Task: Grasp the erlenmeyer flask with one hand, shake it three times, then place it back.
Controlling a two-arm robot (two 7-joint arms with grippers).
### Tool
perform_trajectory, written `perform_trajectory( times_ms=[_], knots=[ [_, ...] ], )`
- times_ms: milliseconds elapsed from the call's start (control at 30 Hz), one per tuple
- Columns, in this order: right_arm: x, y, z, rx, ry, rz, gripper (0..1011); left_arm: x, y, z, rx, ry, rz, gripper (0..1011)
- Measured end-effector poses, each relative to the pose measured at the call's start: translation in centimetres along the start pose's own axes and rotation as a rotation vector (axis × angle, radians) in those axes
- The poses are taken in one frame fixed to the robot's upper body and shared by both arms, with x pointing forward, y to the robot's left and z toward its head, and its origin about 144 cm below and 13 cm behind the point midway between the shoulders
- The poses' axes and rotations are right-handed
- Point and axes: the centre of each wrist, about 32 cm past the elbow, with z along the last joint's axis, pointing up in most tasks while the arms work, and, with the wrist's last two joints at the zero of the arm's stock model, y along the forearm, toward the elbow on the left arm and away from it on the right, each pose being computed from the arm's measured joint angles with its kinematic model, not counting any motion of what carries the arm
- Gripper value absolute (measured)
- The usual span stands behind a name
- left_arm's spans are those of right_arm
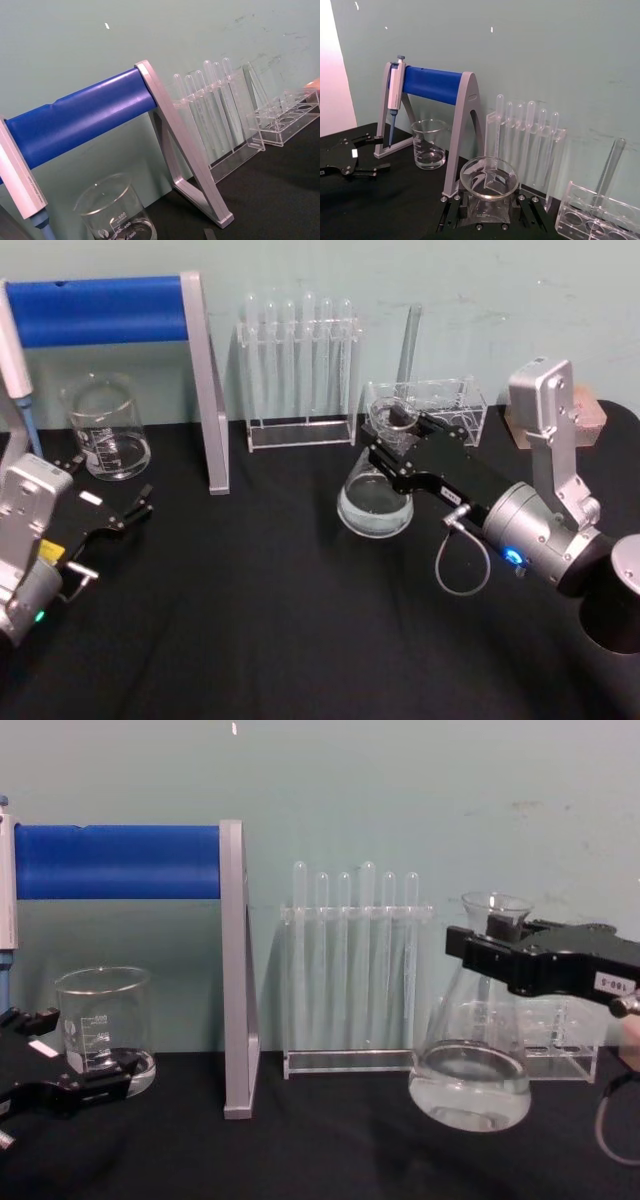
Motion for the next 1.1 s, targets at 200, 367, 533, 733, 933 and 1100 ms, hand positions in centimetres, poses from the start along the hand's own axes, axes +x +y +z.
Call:
perform_trajectory(
  times_ms=[200,367,533,733,933,1100],
  knots=[
    [-0.1,0.0,-0.4,-0.003,-0.004,0.004,453,0.0,0.0,0.0,0.000,0.000,0.000,1001],
    [-0.3,0.1,-0.9,-0.013,-0.011,0.006,453,0.0,0.0,0.0,0.000,0.000,0.000,1001],
    [-0.4,0.1,-1.7,-0.025,-0.014,0.007,453,0.0,0.0,0.0,0.000,0.000,0.000,1000],
    [-0.6,0.1,-2.7,-0.037,-0.017,0.009,453,0.0,0.0,0.0,0.000,0.000,0.000,1001],
    [-0.8,0.1,-3.5,-0.051,-0.012,0.013,453,0.0,0.0,0.0,0.000,0.000,0.000,1001],
    [-0.9,0.0,-4.0,-0.060,-0.010,0.015,453,0.0,0.0,0.0,0.000,0.000,0.000,1001]
  ],
)
